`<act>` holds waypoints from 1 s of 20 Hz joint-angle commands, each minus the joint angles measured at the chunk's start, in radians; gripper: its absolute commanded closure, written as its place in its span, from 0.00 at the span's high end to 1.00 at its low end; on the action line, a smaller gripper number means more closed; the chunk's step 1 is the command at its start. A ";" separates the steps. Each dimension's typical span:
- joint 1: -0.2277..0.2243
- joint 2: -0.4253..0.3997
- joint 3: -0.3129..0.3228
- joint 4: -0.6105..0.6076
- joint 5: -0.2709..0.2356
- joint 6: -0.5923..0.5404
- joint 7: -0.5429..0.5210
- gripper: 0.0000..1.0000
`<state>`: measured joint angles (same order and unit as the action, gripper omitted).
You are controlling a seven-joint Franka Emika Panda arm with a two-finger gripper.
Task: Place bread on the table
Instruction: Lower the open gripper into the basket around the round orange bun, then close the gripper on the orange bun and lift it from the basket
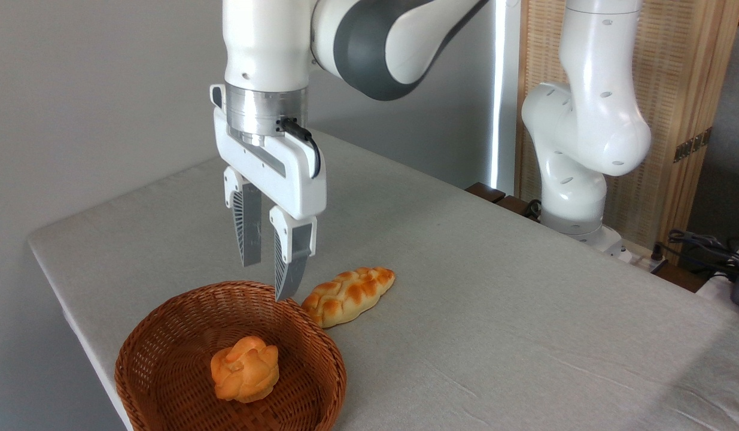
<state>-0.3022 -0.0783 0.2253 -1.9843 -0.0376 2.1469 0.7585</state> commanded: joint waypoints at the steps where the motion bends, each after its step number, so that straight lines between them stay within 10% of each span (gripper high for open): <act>1: -0.003 0.038 0.023 0.012 0.010 0.074 0.022 1.00; 20: -0.005 0.242 0.028 0.010 0.012 0.303 0.025 1.00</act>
<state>-0.3016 0.1342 0.2432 -1.9843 -0.0376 2.4311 0.7722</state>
